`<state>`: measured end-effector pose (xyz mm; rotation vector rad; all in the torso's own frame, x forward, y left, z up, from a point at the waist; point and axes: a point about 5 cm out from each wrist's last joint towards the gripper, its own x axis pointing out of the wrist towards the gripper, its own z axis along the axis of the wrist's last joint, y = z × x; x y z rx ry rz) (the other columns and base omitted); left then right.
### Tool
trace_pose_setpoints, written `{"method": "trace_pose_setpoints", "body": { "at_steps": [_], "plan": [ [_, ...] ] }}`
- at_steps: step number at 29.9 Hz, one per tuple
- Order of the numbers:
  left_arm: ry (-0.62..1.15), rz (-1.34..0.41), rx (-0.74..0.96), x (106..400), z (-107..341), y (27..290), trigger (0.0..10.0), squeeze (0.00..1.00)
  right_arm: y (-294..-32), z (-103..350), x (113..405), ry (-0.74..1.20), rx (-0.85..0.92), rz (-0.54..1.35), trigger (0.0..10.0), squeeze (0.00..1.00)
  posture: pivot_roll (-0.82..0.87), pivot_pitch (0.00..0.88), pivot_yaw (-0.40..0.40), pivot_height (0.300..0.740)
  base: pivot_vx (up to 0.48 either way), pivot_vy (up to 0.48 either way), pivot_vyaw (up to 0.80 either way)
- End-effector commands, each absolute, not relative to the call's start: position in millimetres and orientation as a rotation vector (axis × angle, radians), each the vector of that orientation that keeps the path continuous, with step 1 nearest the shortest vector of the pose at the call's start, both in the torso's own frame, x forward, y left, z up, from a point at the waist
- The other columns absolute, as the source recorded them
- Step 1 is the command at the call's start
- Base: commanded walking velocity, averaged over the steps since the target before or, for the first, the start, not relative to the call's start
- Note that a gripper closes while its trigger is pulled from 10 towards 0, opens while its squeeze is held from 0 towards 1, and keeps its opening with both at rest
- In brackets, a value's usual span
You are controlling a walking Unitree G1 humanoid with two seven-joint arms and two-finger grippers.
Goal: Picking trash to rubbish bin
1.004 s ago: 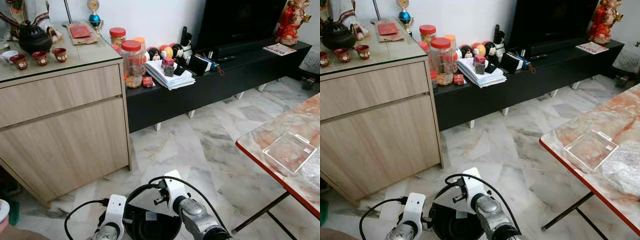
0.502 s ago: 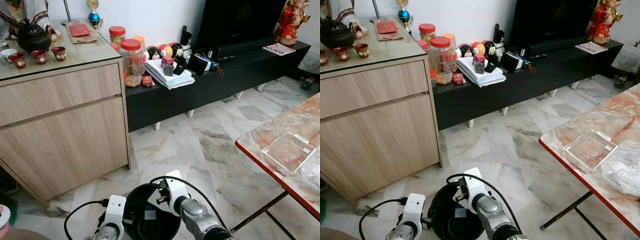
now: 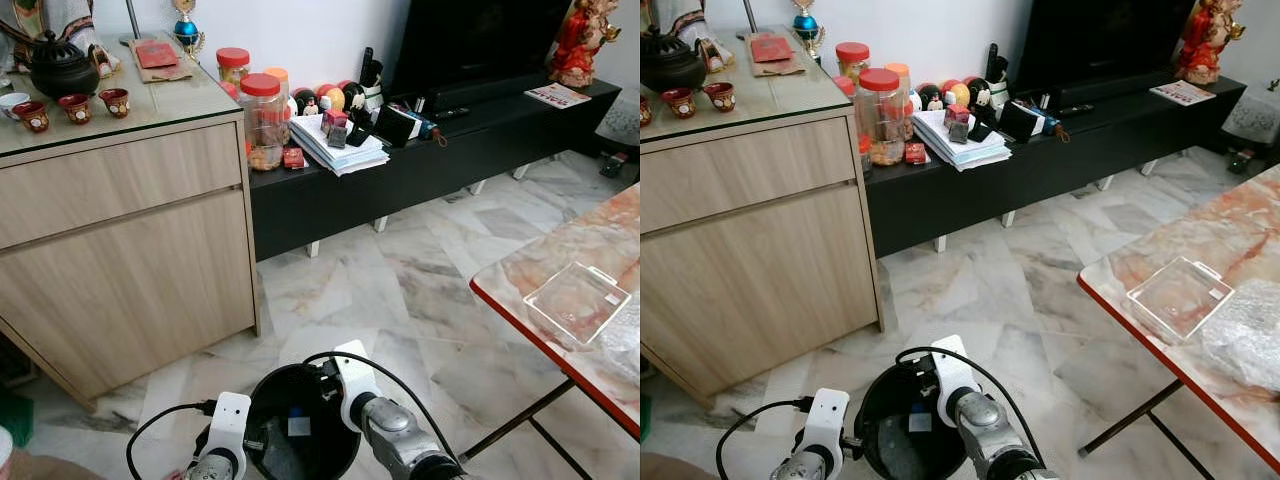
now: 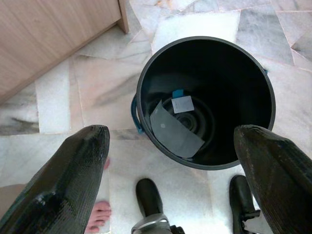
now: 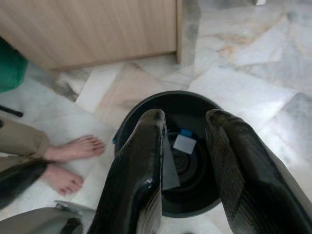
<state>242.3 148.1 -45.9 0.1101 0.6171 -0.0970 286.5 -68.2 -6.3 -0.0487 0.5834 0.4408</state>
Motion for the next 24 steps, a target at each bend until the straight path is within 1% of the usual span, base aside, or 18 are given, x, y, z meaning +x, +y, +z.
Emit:
{"method": "trace_pose_setpoints", "body": {
  "at_steps": [1,4,7,8,9,10,12,15,17,19,20,24],
  "plan": [
    [0.616,-0.099,0.107,239.5,-47.4,148.5,10.0,0.00,-84.0,-11.4,283.5,0.582,-0.022,0.387,10.0,0.00,0.13,0.112,-0.109,0.740,0.000,0.000,0.00],
    [0.605,-0.085,0.117,239.5,-46.8,150.4,10.0,0.00,-99.6,-10.6,284.7,0.546,-0.004,0.347,10.0,0.00,0.12,0.108,-0.104,0.740,0.000,0.000,0.00],
    [0.595,-0.067,0.127,239.6,-46.2,152.6,10.0,0.00,-123.3,-8.9,285.7,0.500,0.003,0.287,10.0,0.00,0.11,0.103,-0.102,0.740,0.000,0.000,0.00],
    [0.593,-0.063,0.126,239.7,-46.0,153.3,10.0,0.00,-128.2,-8.9,285.6,0.495,0.001,0.273,10.0,0.00,0.11,0.101,-0.100,0.740,0.000,0.000,0.00],
    [0.593,-0.056,0.129,239.6,-46.0,154.9,10.0,0.00,-144.4,-11.5,283.1,0.506,-0.015,0.221,10.0,0.00,0.11,0.098,-0.097,0.740,0.000,0.000,0.00],
    [0.593,-0.056,0.129,239.6,-46.0,154.9,10.0,0.00,-144.4,-11.5,283.1,0.506,-0.015,0.221,10.0,0.00,0.11,0.098,-0.097,0.740,0.000,0.000,0.00],
    [0.594,-0.054,0.130,238.8,-46.4,155.7,10.0,0.00,-159.3,-15.4,278.3,0.523,-0.014,0.177,10.0,0.00,0.11,0.098,-0.097,0.740,0.000,0.000,0.00],
    [0.595,-0.052,0.130,237.0,-47.4,157.1,10.0,0.00,-182.9,-23.2,267.3,0.561,-0.021,0.103,10.0,0.00,0.10,0.089,-0.093,0.740,0.000,0.000,0.00],
    [0.599,-0.039,0.136,232.6,-49.7,160.6,10.0,0.00,-206.2,-32.7,251.6,0.612,-0.022,0.019,10.0,0.00,0.10,0.086,-0.090,0.740,0.000,0.000,0.00],
    [0.603,-0.035,0.140,230.5,-50.9,162.6,10.0,0.00,-214.9,-36.5,244.1,0.628,-0.010,-0.015,10.0,0.00,0.10,0.086,-0.088,0.740,0.000,0.000,0.00],
    [0.612,-0.028,0.150,227.3,-52.8,165.2,10.0,0.00,-223.5,-41.1,234.6,0.647,0.005,-0.053,10.0,0.00,0.10,0.086,-0.088,0.740,0.000,0.000,0.00],
    [0.639,-0.007,0.166,218.7,-57.8,171.3,10.0,0.00,-237.2,-52.2,212.2,0.691,0.040,-0.125,10.0,0.00,0.10,0.086,-0.088,0.740,0.000,0.000,0.00]
  ]
}}
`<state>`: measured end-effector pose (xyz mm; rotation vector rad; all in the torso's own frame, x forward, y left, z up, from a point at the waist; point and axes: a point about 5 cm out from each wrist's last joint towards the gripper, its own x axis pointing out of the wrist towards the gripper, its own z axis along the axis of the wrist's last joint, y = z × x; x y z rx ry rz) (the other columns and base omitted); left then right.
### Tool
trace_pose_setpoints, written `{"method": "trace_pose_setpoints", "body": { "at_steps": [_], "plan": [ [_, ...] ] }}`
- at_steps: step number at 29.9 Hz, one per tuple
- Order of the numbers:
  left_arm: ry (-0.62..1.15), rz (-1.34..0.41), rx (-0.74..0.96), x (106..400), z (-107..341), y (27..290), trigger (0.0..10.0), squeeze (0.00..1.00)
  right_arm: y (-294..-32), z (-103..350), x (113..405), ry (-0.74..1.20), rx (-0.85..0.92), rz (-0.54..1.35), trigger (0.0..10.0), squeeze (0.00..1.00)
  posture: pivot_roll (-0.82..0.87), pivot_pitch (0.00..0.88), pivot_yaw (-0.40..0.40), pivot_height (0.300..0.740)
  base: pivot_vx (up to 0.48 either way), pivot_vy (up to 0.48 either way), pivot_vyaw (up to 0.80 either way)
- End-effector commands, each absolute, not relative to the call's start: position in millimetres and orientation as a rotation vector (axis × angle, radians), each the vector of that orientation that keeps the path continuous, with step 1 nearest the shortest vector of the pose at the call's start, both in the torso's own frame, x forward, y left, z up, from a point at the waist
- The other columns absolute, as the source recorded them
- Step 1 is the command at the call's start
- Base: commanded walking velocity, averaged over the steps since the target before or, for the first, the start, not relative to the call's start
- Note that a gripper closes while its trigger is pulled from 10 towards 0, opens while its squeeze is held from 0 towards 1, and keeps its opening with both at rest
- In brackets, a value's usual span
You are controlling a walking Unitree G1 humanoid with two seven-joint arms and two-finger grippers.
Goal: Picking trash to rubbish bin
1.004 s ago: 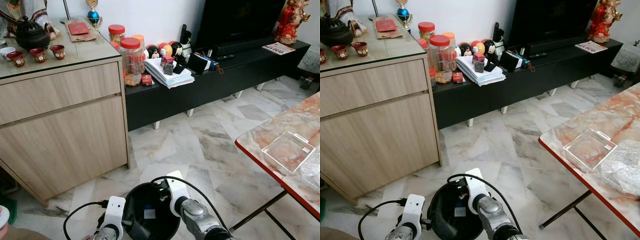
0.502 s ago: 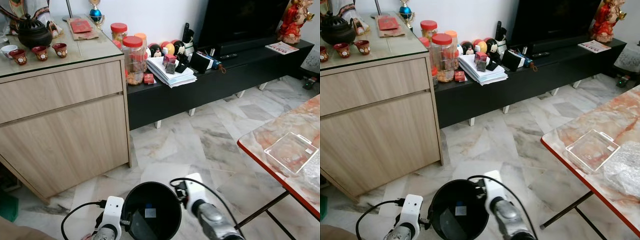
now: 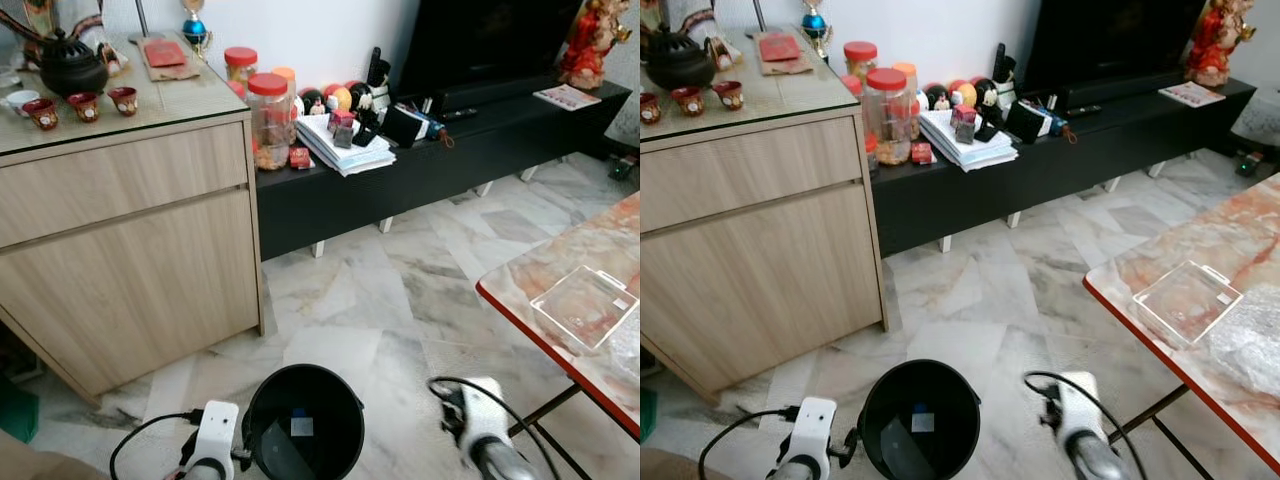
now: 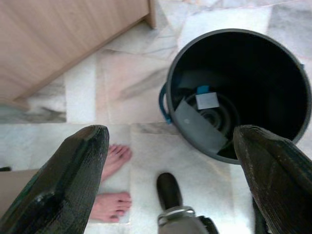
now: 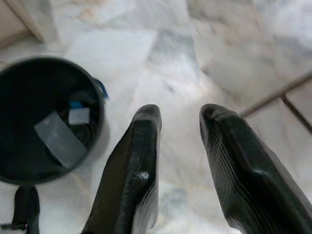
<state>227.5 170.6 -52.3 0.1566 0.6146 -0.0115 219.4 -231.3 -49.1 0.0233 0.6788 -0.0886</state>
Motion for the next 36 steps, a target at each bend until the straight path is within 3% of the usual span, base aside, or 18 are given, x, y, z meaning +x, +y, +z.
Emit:
{"method": "trace_pose_setpoints", "body": {
  "at_steps": [1,4,7,14,22,27,36],
  "plan": [
    [0.644,-0.004,0.170,217.6,-58.6,172.0,10.0,0.00,-238.4,-53.5,209.4,0.697,0.040,-0.132,10.0,0.00,0.10,0.086,-0.088,0.740,0.000,0.000,0.00],
    [0.652,0.005,0.171,214.7,-60.1,174.2,10.0,0.00,-239.9,-57.1,202.1,0.708,0.048,-0.147,10.0,0.00,0.10,0.085,-0.082,0.740,0.000,0.000,0.00],
    [0.683,0.057,0.164,202.6,-66.1,183.1,10.0,0.00,-242.4,-69.1,176.5,0.740,0.111,-0.213,10.0,0.00,0.09,0.084,-0.079,0.740,0.000,0.000,0.00],
    [0.711,0.077,0.173,192.9,-71.0,186.3,10.0,0.00,-243.7,-74.8,164.0,0.771,0.124,-0.243,10.0,0.00,0.09,0.078,-0.075,0.740,0.000,0.000,0.00],
    [0.726,0.105,0.189,190.4,-72.1,191.2,10.0,0.00,-249.0,-74.3,161.1,0.758,0.162,-0.282,10.0,0.00,0.09,0.058,-0.070,0.740,0.000,0.000,0.00],
    [0.724,0.104,0.194,191.4,-71.6,191.4,10.0,0.00,-249.0,-74.3,160.5,0.749,0.180,-0.283,10.0,0.00,0.09,0.052,-0.067,0.740,0.000,-0.265,-0.75],
    [0.722,0.091,0.192,192.3,-71.5,188.4,10.0,0.00,-249.4,-74.1,159.9,0.744,0.174,-0.284,10.0,0.00,0.08,0.056,-0.071,0.740,0.000,-0.272,0.00]
  ]
}}
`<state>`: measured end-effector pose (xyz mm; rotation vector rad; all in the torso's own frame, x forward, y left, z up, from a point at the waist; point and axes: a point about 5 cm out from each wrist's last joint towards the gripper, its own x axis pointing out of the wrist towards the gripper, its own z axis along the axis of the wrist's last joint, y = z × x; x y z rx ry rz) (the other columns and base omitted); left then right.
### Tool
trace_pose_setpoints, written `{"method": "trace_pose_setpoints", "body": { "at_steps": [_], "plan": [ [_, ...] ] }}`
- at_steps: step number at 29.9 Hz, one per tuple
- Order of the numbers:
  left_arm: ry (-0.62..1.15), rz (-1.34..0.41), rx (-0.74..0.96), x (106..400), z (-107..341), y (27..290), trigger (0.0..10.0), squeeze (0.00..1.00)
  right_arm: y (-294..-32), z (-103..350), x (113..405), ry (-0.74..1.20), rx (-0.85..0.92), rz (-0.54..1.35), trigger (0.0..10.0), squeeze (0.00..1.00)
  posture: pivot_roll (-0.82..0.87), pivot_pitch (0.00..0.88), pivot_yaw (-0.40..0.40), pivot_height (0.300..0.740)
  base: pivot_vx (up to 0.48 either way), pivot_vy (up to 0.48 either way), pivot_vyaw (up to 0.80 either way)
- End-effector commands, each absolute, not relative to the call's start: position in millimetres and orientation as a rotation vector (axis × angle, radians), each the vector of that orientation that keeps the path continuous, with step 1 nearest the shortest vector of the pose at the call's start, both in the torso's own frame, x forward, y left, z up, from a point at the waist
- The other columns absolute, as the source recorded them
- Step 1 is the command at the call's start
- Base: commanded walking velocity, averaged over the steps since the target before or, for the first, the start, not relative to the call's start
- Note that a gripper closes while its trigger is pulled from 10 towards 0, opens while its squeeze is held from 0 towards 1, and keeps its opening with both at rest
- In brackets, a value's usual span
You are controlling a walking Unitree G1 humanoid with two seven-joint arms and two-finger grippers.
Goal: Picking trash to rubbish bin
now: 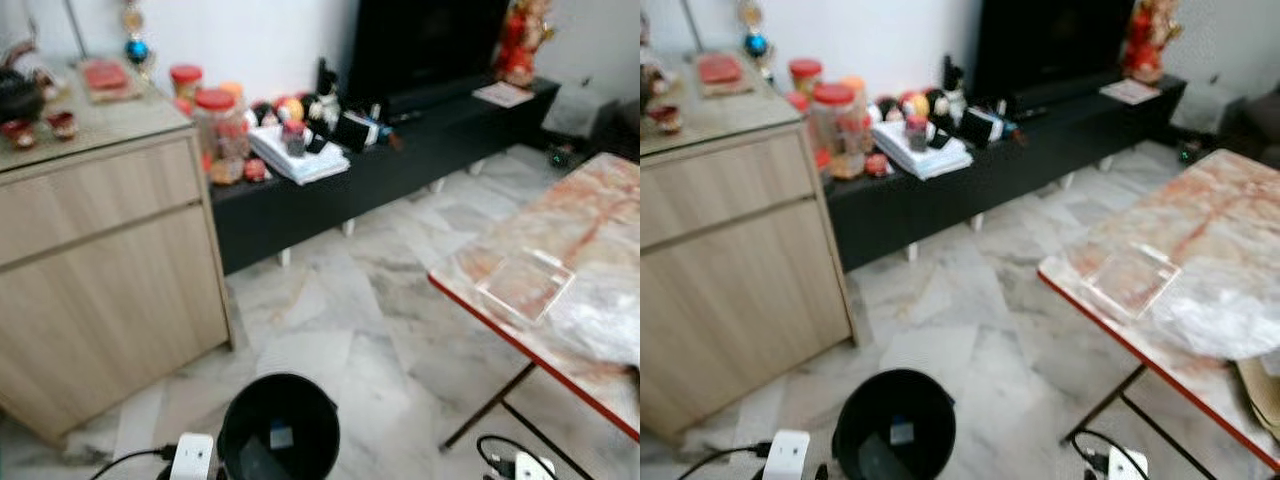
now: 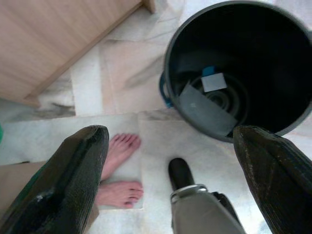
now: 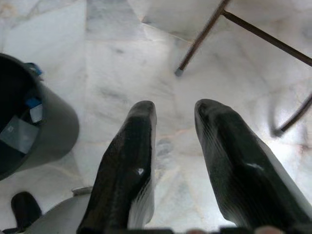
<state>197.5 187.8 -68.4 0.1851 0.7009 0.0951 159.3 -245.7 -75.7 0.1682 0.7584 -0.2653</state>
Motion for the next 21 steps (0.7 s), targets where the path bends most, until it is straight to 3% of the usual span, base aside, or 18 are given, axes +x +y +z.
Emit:
{"method": "trace_pose_setpoints", "body": {
  "at_steps": [1,4,16,21],
  "plan": [
    [0.721,0.090,0.192,192.2,-71.5,188.1,10.0,0.00,-249.6,-74.1,159.8,0.743,0.176,-0.284,10.0,0.00,0.08,0.056,-0.071,0.740,0.000,-0.274,0.00],
    [0.721,0.090,0.191,192.2,-71.5,187.8,10.0,0.00,-249.7,-74.3,159.5,0.745,0.182,-0.288,10.0,0.00,0.09,0.062,-0.074,0.740,0.000,-0.270,0.00],
    [0.721,0.085,0.188,192.2,-71.8,186.1,10.0,0.00,-250.7,-75.0,157.2,0.748,0.191,-0.296,10.0,0.00,0.08,0.065,-0.075,0.740,0.000,-0.271,-0.67],
    [0.721,0.085,0.184,192.5,-71.7,185.4,10.0,0.00,-251.7,-74.6,157.2,0.745,0.185,-0.301,10.0,0.00,0.08,0.066,-0.076,0.740,0.000,-0.269,0.00]
  ]
}}
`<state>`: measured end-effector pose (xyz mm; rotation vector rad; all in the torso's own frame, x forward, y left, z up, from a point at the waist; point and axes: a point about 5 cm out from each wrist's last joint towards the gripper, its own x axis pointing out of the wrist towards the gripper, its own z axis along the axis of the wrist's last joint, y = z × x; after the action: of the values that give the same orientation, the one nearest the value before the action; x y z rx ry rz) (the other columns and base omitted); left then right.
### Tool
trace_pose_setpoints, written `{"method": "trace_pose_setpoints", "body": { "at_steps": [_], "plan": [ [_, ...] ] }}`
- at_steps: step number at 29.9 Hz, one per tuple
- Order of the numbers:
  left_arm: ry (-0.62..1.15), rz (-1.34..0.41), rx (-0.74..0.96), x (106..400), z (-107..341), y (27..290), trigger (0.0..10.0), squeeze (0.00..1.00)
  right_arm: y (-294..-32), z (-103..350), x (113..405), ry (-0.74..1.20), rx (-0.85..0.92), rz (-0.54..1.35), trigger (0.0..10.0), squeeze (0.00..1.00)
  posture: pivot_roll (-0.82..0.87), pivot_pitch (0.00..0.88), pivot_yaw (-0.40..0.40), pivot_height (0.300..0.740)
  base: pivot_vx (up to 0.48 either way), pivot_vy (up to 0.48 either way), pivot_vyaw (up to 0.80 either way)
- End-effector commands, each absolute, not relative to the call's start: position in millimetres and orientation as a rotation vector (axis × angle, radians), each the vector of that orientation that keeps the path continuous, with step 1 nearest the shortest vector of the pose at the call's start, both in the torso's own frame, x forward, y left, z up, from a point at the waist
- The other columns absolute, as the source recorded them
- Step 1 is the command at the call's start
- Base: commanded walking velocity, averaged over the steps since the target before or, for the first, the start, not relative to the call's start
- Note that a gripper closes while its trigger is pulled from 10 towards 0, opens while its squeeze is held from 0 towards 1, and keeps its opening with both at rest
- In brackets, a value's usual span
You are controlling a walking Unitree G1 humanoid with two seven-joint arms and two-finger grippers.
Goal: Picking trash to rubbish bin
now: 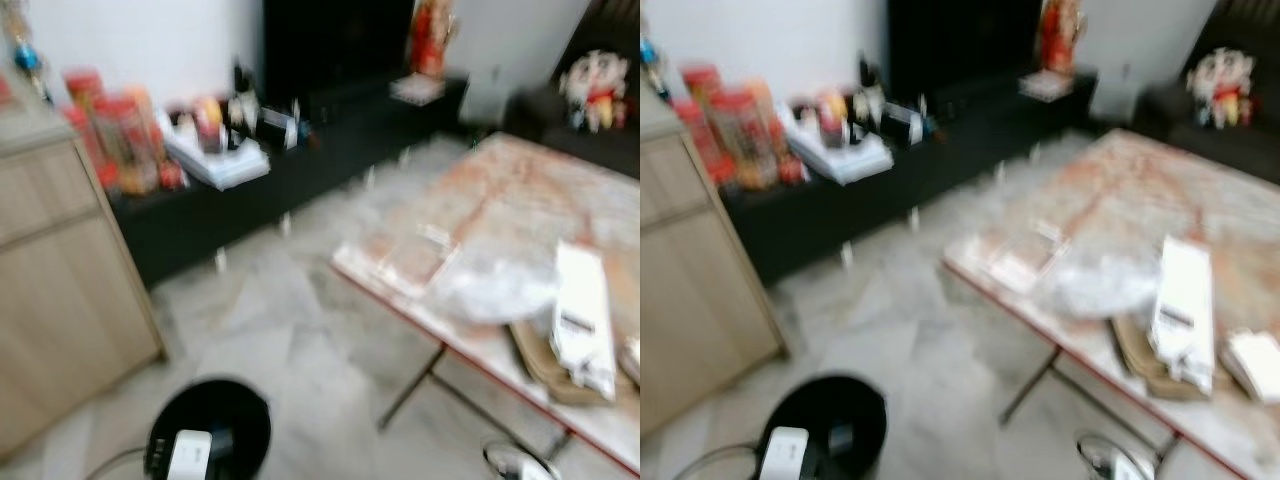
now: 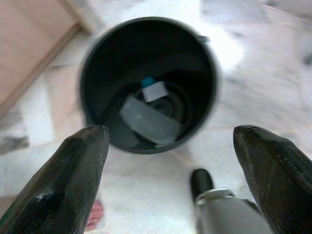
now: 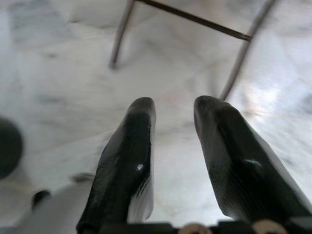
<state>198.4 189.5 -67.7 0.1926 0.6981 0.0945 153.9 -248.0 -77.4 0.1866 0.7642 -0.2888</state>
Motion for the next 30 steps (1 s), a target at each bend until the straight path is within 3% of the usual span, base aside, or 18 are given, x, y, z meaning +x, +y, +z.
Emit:
{"method": "trace_pose_setpoints", "body": {
  "at_steps": [1,11,24,30],
  "plan": [
    [0.721,0.085,0.184,192.5,-71.8,185.3,10.0,0.00,-252.0,-74.6,156.9,0.744,0.187,-0.305,10.0,0.00,0.08,0.066,-0.076,0.740,0.000,-0.270,0.00],
    [0.722,0.082,0.181,192.5,-72.0,183.6,10.0,0.00,-253.1,-76.2,153.5,0.760,0.197,-0.313,10.0,0.00,0.07,0.069,-0.080,0.740,0.000,-0.270,0.00],
    [0.720,0.075,0.184,192.9,-71.7,183.8,10.0,0.00,-249.9,-80.4,146.3,0.787,0.202,-0.320,10.0,0.00,0.07,0.076,-0.079,0.740,0.000,-0.259,-0.66],
    [0.720,0.073,0.184,192.8,-71.8,183.4,10.0,0.00,-250.3,-80.4,145.7,0.786,0.198,-0.327,10.0,0.00,0.07,0.076,-0.079,0.740,0.000,-0.250,0.00]
  ]
}}
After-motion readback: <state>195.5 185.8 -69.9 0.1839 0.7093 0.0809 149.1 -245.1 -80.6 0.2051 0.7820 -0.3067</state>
